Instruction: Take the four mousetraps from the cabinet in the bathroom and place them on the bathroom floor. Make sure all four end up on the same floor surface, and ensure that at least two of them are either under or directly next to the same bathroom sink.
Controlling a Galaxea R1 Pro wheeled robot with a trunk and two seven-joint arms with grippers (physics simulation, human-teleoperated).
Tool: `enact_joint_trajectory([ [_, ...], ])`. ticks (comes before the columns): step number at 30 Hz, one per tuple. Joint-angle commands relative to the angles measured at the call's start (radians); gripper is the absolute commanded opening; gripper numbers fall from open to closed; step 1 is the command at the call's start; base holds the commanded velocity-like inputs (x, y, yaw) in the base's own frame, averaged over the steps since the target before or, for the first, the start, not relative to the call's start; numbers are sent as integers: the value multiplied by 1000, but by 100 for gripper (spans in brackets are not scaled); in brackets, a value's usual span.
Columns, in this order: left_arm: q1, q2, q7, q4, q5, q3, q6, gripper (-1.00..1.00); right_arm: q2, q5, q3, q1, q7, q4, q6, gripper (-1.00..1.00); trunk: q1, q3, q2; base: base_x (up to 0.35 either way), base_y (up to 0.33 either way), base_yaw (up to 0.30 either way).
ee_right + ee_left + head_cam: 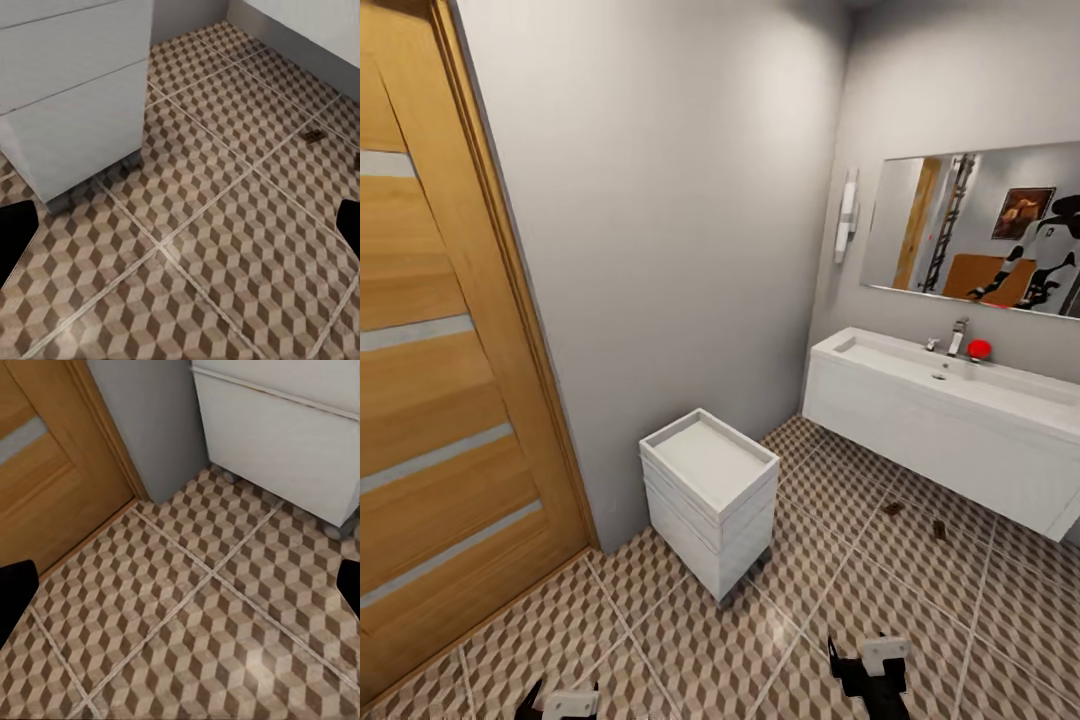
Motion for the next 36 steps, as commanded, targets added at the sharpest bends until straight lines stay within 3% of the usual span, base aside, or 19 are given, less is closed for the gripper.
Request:
enact_joint_trajectory([
  [1,-2,-1,4,4,4,-8,-5,100,0,-3,9,0,-6,-1,-1,100,1,-2,-2,0,0,257],
  [36,-2,-1,4,5,4,-8,-5,100,9,-3,9,0,-6,-1,-1,100,1,-2,-2,0,0,257],
])
